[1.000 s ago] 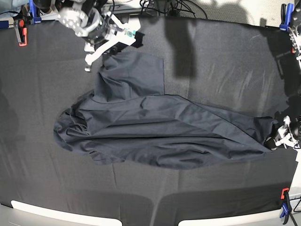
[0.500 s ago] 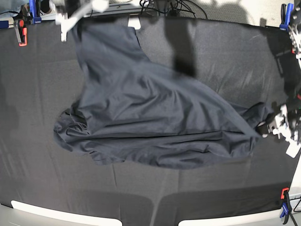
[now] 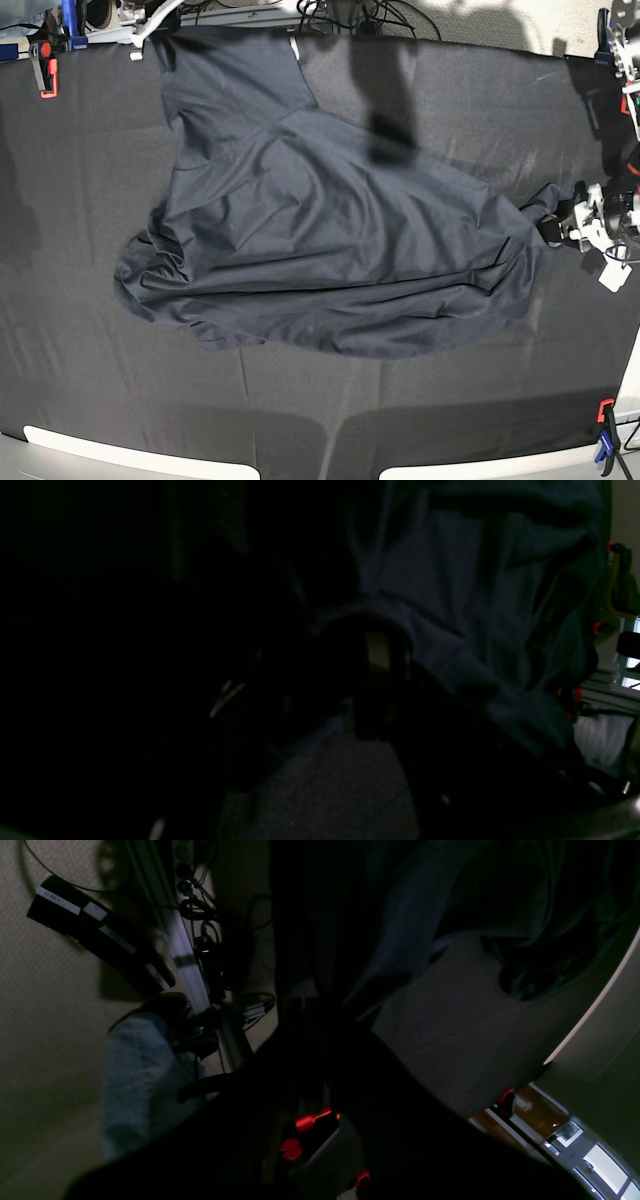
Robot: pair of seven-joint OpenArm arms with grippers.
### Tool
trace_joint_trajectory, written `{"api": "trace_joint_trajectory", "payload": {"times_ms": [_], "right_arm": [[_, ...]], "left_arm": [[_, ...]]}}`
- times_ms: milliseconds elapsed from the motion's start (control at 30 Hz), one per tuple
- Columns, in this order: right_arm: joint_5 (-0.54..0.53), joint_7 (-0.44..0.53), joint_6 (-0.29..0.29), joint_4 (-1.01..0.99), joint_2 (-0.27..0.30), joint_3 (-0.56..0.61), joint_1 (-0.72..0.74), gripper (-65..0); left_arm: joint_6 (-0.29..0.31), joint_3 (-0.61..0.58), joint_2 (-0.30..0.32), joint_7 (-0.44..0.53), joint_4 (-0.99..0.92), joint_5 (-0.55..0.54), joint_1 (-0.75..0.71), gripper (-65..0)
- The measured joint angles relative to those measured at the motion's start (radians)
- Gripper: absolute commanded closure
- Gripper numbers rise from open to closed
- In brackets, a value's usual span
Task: Layout the t-shirt on the table in an organized manner, then fold the t-shirt properly
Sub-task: 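Lift and pull the shirt edge away from the left gripper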
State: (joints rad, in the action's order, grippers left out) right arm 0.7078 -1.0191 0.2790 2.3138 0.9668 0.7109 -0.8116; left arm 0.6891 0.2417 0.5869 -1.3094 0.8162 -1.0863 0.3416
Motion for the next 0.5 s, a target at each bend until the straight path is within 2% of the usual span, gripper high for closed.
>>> {"api": "trace_joint_trajectory", "payload": {"times_ms": [233, 500], "right_arm": [[0.000, -0.003, 0.000, 0.000, 0.000, 0.000, 0.000, 0.0], [0.000, -0.003, -0.001, 0.000, 0.000, 0.000, 0.000, 0.0]], "left_arm": [[0.000, 0.000, 0.041, -0.001, 0.000, -0.166, 0.000, -19.3], [0.000, 0.000, 0.072, -0.008, 0.000, -0.212, 0.000, -3.9]]}}
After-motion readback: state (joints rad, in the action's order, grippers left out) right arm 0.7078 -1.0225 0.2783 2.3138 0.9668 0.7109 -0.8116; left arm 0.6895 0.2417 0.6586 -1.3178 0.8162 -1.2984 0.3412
